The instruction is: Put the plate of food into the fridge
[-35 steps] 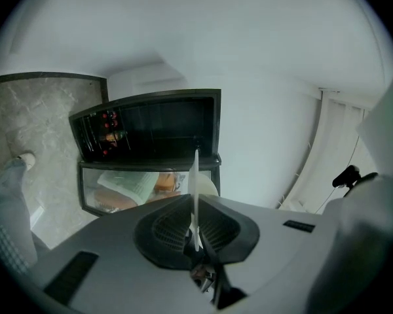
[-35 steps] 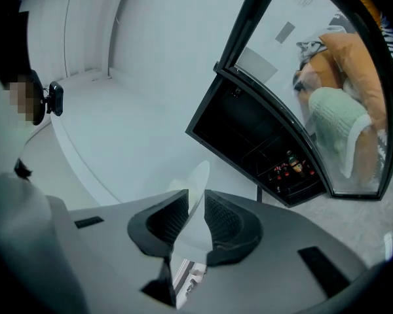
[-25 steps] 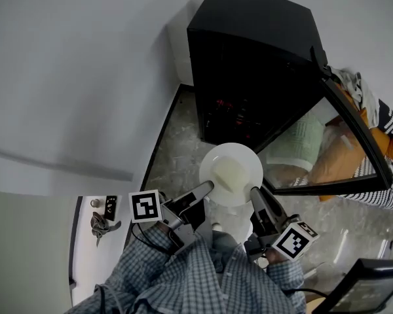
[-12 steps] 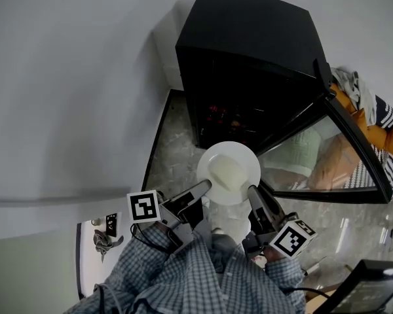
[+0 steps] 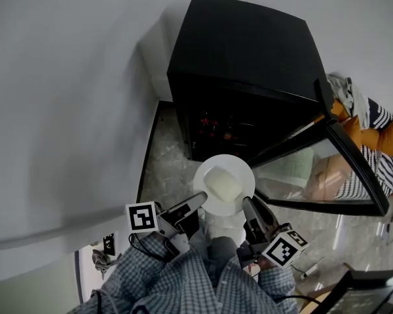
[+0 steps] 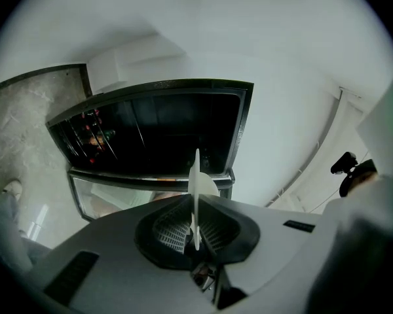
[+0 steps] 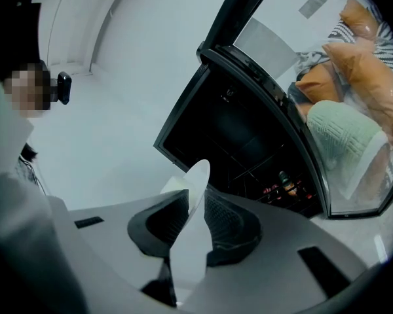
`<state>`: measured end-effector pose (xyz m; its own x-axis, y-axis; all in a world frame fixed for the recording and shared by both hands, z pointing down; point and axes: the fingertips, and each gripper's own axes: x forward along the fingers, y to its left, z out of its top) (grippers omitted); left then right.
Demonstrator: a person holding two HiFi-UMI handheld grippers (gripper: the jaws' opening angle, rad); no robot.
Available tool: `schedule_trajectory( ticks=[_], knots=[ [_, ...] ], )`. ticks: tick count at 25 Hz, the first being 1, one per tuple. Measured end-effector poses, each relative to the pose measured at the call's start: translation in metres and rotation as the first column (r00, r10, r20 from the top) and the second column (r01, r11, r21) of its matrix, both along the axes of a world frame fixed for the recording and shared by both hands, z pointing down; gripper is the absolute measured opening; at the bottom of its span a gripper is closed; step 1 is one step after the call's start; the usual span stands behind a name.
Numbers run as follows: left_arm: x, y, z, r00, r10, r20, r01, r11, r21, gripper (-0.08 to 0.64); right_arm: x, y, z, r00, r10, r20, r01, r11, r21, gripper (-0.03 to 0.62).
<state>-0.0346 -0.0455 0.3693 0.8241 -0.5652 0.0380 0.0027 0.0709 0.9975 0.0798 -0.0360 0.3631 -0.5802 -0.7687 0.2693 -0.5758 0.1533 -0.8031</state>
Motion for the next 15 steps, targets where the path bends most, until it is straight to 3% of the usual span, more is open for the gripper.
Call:
schedule_trajectory(
  ticks=[15],
  knots=[
    [0.001,-0.025,0.051,0.999,-0.02,0.048,0.022,0.999,-0.042,0.018,0.003,-0.029,0.052,1.0,0.019,-0.02,-0.02,0.999,-0.049,0.081]
  ],
)
